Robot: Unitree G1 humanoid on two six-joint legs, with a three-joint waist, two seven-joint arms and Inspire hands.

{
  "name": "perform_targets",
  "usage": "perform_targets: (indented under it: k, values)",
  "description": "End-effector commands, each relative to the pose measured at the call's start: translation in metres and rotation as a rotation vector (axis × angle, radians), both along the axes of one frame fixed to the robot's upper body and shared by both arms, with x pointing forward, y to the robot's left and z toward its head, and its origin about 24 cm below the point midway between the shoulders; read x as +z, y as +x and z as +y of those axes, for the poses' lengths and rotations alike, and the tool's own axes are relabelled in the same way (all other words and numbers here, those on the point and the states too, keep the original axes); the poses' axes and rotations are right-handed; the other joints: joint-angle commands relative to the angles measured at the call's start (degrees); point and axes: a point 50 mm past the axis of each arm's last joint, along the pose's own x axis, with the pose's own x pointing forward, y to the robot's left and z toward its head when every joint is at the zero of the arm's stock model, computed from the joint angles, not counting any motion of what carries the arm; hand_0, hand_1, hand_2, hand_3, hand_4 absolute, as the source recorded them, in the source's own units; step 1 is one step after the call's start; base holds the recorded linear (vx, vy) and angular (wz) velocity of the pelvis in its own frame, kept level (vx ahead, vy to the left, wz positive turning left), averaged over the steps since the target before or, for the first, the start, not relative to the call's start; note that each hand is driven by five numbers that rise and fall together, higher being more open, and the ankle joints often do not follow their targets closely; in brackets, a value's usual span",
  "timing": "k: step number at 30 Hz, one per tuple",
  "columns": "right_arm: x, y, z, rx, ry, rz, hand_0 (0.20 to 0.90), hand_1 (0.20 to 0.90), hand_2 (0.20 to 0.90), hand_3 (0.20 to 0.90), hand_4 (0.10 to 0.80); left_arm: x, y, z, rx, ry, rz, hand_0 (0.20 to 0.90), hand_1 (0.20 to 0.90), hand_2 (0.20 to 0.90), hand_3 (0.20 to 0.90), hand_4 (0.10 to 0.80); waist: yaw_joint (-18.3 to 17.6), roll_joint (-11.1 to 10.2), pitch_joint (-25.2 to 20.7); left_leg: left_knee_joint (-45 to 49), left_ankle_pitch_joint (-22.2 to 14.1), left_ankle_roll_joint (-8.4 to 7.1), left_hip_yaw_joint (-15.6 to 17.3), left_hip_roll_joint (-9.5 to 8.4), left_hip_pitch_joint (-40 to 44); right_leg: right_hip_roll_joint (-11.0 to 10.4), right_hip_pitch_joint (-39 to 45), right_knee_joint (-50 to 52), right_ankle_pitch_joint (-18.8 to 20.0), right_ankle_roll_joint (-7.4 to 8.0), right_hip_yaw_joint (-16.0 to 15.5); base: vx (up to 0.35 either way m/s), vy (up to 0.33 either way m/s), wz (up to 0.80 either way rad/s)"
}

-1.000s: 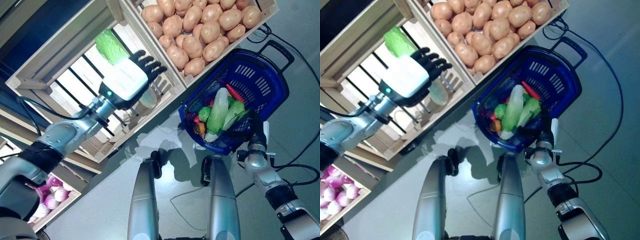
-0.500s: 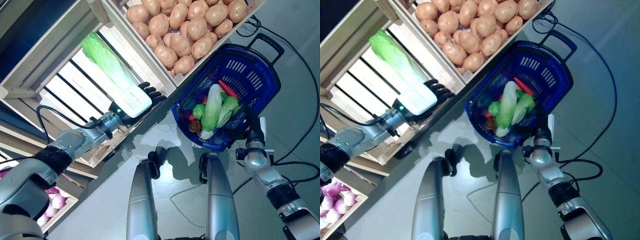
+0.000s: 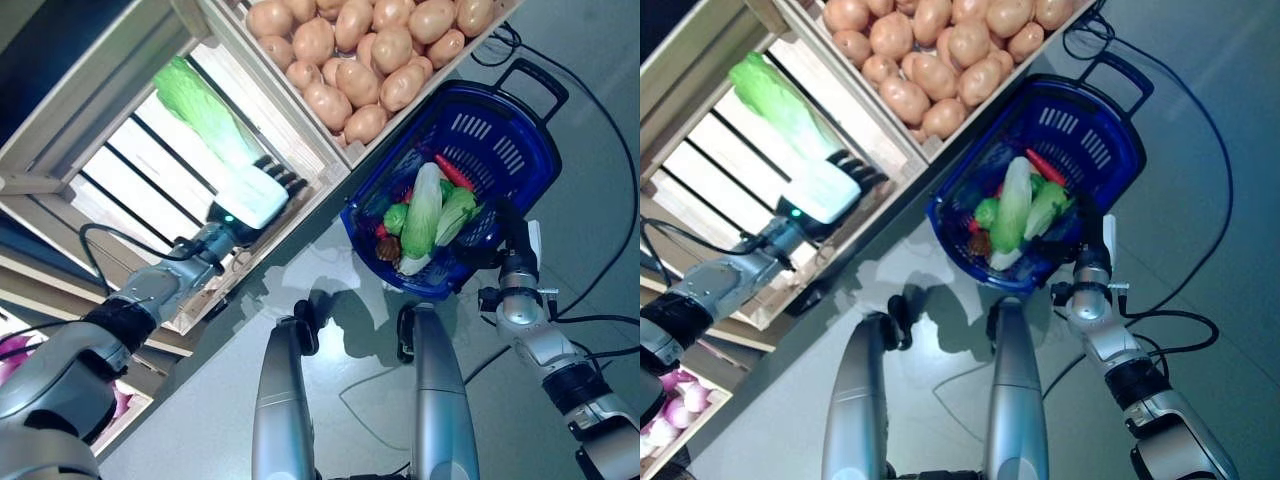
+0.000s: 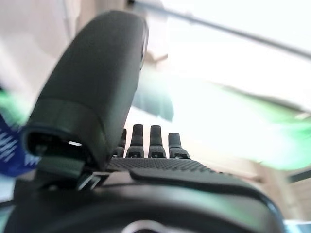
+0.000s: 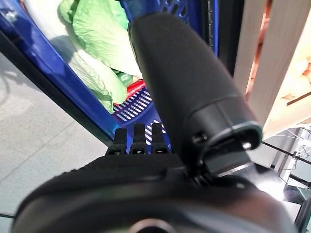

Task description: Put vegetables into the basket

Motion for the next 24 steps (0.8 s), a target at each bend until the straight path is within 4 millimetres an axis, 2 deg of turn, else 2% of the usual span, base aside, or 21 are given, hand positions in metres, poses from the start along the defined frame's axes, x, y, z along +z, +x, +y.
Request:
perform_targets:
  k: [1, 2, 3, 5, 6, 12, 21, 24]
  values:
    - [0.049, 0.000, 0.000, 0.059, 0.032, -0.231, 0.900, 0.900, 0.900, 0.900, 0.800, 0.042, 0.001, 0.023, 0.089, 0.002, -0.228, 0.900, 0.900, 0.900, 0.900, 0.800, 0.1, -2.4, -0.1, 1.2, -6.3, 3.10, 2.5, 0.10, 1.9, -0.8, 1.7, -6.6, 6.9, -0.11, -0.1, 0.067, 0.009, 0.02]
    - [0.048, -0.002, -0.002, 0.057, 0.036, -0.231, 0.900, 0.900, 0.900, 0.900, 0.800, 0.040, 0.000, 0.025, 0.092, 0.023, -0.214, 0.900, 0.900, 0.900, 0.900, 0.800, 0.2, -2.5, -0.1, 1.6, -7.8, 2.81, 2.3, 0.19, 2.8, -0.8, 2.6, -6.2, 5.7, 0.27, -0.1, 0.000, 0.000, 0.00]
    - [0.051, -0.002, -0.002, 0.060, 0.037, -0.242, 0.900, 0.900, 0.900, 0.900, 0.800, 0.042, 0.001, 0.025, 0.105, 0.025, -0.220, 0.900, 0.900, 0.900, 0.900, 0.800, 0.0, -2.5, -0.1, 1.6, -6.5, 3.01, 2.4, 0.23, 1.4, -0.9, 1.1, -6.2, 6.9, -0.12, -0.2, 0.000, 0.008, -0.05]
    - [0.053, -0.004, -0.003, 0.067, 0.033, -0.253, 0.900, 0.900, 0.900, 0.900, 0.800, 0.043, 0.002, 0.028, 0.138, 0.028, -0.212, 0.900, 0.900, 0.900, 0.900, 0.800, -0.1, -2.6, -0.1, 2.1, -6.5, 2.98, 2.3, 0.34, 0.7, -1.1, 0.4, -5.6, 6.7, -0.05, -0.3, -0.001, 0.011, -0.04]
    - [0.052, -0.004, -0.003, 0.069, 0.031, -0.250, 0.900, 0.900, 0.900, 0.900, 0.800, 0.040, 0.002, 0.029, 0.146, 0.030, -0.203, 0.900, 0.900, 0.900, 0.900, 0.800, -0.1, -2.6, -0.1, 2.5, -7.9, 2.65, 2.1, 0.34, 1.8, -1.1, 1.5, -5.2, 5.4, 0.38, -0.2, 0.070, 0.010, -0.03]
    - [0.060, -0.004, -0.002, 0.077, 0.012, -0.271, 0.900, 0.900, 0.900, 0.900, 0.800, 0.039, 0.004, 0.038, 0.220, 0.033, -0.182, 0.900, 0.900, 0.900, 0.900, 0.800, -0.3, -2.7, -0.1, 3.0, -8.0, 2.61, 2.2, 0.72, 0.4, -1.3, 0.2, -5.1, 5.5, 0.51, 0.0, 0.010, 0.005, -0.01]
    - [0.061, -0.006, -0.004, 0.082, 0.013, -0.275, 0.900, 0.900, 0.900, 0.900, 0.800, 0.040, 0.001, 0.042, 0.204, 0.092, -0.199, 0.900, 0.900, 0.900, 0.900, 0.800, -0.3, -2.6, -0.1, 2.8, -8.4, 2.72, 2.7, 1.07, 1.1, -1.6, 0.7, -5.1, 5.2, 0.53, -0.2, 0.004, -0.001, 0.00]
    - [0.066, -0.006, -0.004, 0.087, 0.004, -0.294, 0.900, 0.900, 0.900, 0.900, 0.800, 0.043, 0.000, 0.042, 0.191, 0.127, -0.221, 0.900, 0.900, 0.900, 0.900, 0.800, -0.5, -2.4, -0.1, 2.5, -7.0, 3.02, 2.9, 1.16, -0.2, -1.7, -0.5, -5.2, 6.2, 0.02, -0.2, -0.034, 0.004, 0.00]
